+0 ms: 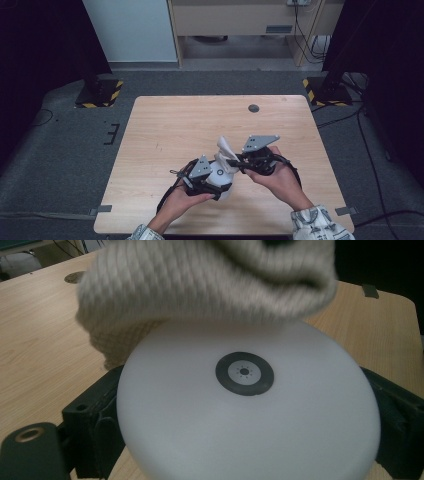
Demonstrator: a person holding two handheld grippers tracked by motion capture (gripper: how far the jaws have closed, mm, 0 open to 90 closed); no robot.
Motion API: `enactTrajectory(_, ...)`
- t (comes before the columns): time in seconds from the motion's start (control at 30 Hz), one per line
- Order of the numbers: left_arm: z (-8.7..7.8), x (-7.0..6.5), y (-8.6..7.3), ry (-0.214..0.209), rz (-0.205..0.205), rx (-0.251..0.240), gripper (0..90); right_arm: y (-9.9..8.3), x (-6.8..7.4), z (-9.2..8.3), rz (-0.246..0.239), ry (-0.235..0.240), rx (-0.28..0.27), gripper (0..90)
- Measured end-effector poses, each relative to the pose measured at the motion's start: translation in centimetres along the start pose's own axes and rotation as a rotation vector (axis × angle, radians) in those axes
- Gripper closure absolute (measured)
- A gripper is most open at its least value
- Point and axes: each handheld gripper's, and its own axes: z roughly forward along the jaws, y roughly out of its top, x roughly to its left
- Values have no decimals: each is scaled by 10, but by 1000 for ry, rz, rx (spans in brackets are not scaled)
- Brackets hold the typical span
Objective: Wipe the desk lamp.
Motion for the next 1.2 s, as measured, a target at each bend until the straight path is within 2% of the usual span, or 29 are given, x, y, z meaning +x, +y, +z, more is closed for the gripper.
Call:
enactTrajectory(0.07, 0, 0, 0, -5, 0, -3, 73, -4, 0, 7, -2, -5, 19, 767)
enactTrajectory(0.13, 0, -1, 0, 0, 3, 2, 74, -9, -3, 10, 16, -6, 21, 767)
enactTrajectory(0.37, 0, -1, 1, 10, 8, 9, 75, -21, -16, 7, 76, -8, 1, 772)
enactTrajectory(0.6, 0, 0, 1, 5, 11, 12, 75, -33, -21, 9, 97, 12, -8, 777)
enactTrajectory(0.93, 0, 2, 1, -1, 8, 8, 75, -60, -20, 25, 104, 26, 49, 777)
enactTrajectory(1.2, 0, 2, 0, -3, 9, 6, 76, -74, -20, 37, 109, 36, 91, 777)
